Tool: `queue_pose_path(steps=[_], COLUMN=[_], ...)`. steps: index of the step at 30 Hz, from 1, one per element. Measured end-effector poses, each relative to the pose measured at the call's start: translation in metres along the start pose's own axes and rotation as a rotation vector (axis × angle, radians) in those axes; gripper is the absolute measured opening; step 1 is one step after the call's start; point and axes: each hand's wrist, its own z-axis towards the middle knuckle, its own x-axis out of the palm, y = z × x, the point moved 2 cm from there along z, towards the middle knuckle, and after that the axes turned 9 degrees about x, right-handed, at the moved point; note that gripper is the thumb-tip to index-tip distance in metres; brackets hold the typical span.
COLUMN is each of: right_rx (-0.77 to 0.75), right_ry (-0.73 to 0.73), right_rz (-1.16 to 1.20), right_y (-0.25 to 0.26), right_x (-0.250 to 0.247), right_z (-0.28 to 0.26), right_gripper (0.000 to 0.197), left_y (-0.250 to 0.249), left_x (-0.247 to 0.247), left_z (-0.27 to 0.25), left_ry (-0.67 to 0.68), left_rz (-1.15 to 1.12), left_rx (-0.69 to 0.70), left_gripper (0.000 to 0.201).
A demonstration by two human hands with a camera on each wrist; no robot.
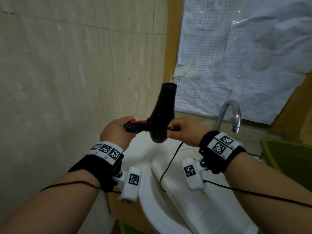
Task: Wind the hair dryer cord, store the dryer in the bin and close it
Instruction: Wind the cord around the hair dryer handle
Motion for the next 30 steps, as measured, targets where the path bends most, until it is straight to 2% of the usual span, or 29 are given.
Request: queue_pose_path(steps=[4, 9, 13, 16, 22, 26, 30], right_rx=[0.022, 0.032, 0.012, -0.006, -0.038, -0.037, -0.035], right_ry=[-0.082, -0.147, -0.276, -0.346, -0.316, -0.29, -0.258], right_rz=[-0.027, 0.024, 0.044, 0.092, 0.135, 0.108, 0.193], right_y=[-0.007, -0.013, -0.013, -0.008, 0.0, 0.004, 0.005], right_x=[-0.008, -0.005, -0.009, -0.015, -0.027, -0.03, -0.035], right_z=[0.004, 0.006, 0.007, 0.008, 0.008, 0.009, 0.011], right_gripper=[0.022, 0.025, 0.027, 0.027, 0.028, 0.018, 0.023], left_y=[-0.004, -0.004, -0.003, -0.002, -0.01, -0.013, -0.013], left_x=[-0.002, -0.004, -0.009, -0.013, -0.035, -0.043, -0.05], left_z=[-0.004, -0.002, 0.004, 0.01, 0.013, 0.012, 0.015], left_ry=[0.069, 0.113, 0.104, 0.087, 0.065, 0.008, -0.011], left_rz=[0.227, 0.391, 0.502, 0.569, 0.682, 0.761, 0.775], left_rx=[0.021, 0.081, 0.099, 0.109, 0.128, 0.226, 0.287], left_gripper=[0.038, 0.036, 0.04, 0.036, 0.042, 0.048, 0.05])
